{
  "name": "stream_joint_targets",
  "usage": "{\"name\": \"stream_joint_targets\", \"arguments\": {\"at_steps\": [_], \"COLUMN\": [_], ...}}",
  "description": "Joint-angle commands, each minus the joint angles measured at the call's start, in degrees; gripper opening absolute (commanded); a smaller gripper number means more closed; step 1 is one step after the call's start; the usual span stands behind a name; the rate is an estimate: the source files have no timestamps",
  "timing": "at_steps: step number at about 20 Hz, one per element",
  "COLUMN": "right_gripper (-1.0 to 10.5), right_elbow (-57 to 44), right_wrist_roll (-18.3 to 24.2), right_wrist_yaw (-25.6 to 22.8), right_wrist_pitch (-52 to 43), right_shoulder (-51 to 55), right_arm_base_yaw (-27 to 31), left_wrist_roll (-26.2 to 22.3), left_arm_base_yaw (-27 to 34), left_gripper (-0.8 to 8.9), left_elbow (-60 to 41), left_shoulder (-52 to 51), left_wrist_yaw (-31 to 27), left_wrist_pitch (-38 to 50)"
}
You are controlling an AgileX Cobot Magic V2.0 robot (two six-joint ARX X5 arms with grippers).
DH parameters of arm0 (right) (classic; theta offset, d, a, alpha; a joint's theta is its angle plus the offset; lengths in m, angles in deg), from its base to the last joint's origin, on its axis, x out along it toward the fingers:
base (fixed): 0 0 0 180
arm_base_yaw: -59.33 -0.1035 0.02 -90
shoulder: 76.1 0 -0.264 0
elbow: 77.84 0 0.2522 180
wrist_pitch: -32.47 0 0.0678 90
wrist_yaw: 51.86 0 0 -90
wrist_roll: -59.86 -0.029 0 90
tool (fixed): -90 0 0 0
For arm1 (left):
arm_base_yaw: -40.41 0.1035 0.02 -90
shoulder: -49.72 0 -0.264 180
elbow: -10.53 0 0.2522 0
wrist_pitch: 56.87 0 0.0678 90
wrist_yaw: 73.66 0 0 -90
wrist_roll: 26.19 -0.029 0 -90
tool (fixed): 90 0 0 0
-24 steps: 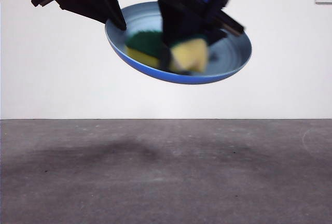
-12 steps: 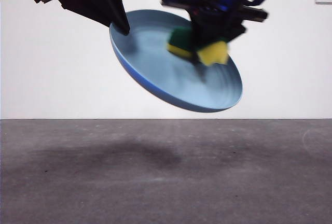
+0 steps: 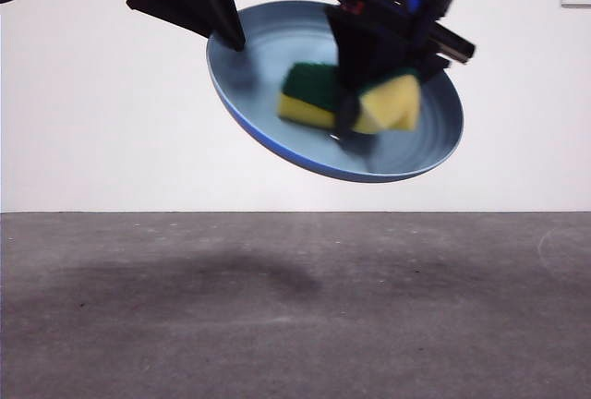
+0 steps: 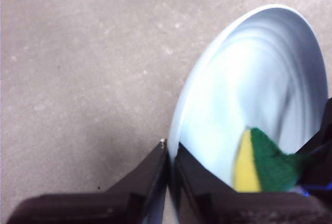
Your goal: Pick up the plate,pick up the cloth,clean the plate with the cloth
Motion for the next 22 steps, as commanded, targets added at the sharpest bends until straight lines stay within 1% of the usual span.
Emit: {"name": "stream_joint_targets", "arguments": {"at_steps": [1,3,4,5,6,7,8,9,11,13,14,16,18,19,20,21,22], "right_gripper": [-0.1,-0.1,-0.1,-0.1,-0.1,-0.1,-0.1,-0.1,-0.1,-0.1,-0.1,-0.1,-0.1,-0.1,-0.1,-0.1,-0.1], "right_elbow": [-0.63,-0.63,-0.63,-0.63,-0.63,-0.63,-0.63,-0.63,-0.63,-0.63,-0.63,-0.63,-0.63,-0.63,-0.63,-0.63,-0.63], "right_wrist_roll": [0.55,0.55,0.55,0.59,0.59,0.59,0.59,0.57,-0.83,-1.16,-1.14,-0.74,0.81,1.29,1.36,1.31,0.61], "right_wrist_yaw": [-12.83,-24.11,-27.36,-28.22,-27.54,-24.68,-19.61,-13.68,-0.22,7.56,9.7,9.7,9.27,7.54,4.79,-0.31,-7.37], "right_wrist_pitch": [0.33,-1.57,-3.74,-6.69,-10.12,-13.51,-16.37,-18.29,-19.47,-18.03,-16.44,-11.65,-6.12,-3.26,-1.38,0.17,1.05], "right_shoulder": [-1.03,-1.03,-1.03,-1.03,-1.03,-1.03,-1.03,-1.03,-1.03,-1.14,-1.14,-1.16,-1.16,-1.16,-1.16,-1.16,-1.16], "right_arm_base_yaw": [0.2,0.24,0.24,0.24,0.24,0.24,0.24,0.24,0.22,0.15,0.15,0.15,0.17,0.17,0.17,0.17,0.17], "left_wrist_roll": [0.46,0.5,0.5,0.5,0.57,0.68,0.7,0.68,0.61,0.46,0.46,0.46,0.46,0.46,0.44,0.44,0.26], "left_arm_base_yaw": [-0.11,-0.13,-0.24,-0.24,-0.26,-0.24,-0.24,-0.24,-0.15,0.48,1.09,2.6,4.17,4.96,5.77,6.6,7.32], "left_gripper": [-0.08,-0.08,-0.08,-0.08,-0.08,-0.08,-0.08,-0.08,-0.08,-0.08,-0.08,-0.08,-0.08,-0.08,-0.08,-0.08,-0.08], "left_elbow": [0.35,0.35,0.35,0.35,0.35,0.35,0.35,0.35,0.35,0.35,0.35,0.35,0.35,0.35,0.35,0.35,0.35], "left_shoulder": [-0.63,-0.63,-0.63,-0.63,-0.63,-0.63,-0.63,-0.63,-0.66,-0.76,-0.87,-1.27,-1.84,-2.12,-2.32,-2.51,-2.62], "left_wrist_yaw": [2.8,4.48,4.85,5.88,6.6,7.26,7.3,7.26,7.15,6.95,6.97,6.99,7.04,7.08,7.13,7.23,7.23], "left_wrist_pitch": [1.33,1.16,0.98,0.83,0.72,0.7,0.72,0.7,0.57,0.98,1.33,2.36,3.23,3.32,3.3,2.91,2.19]}}
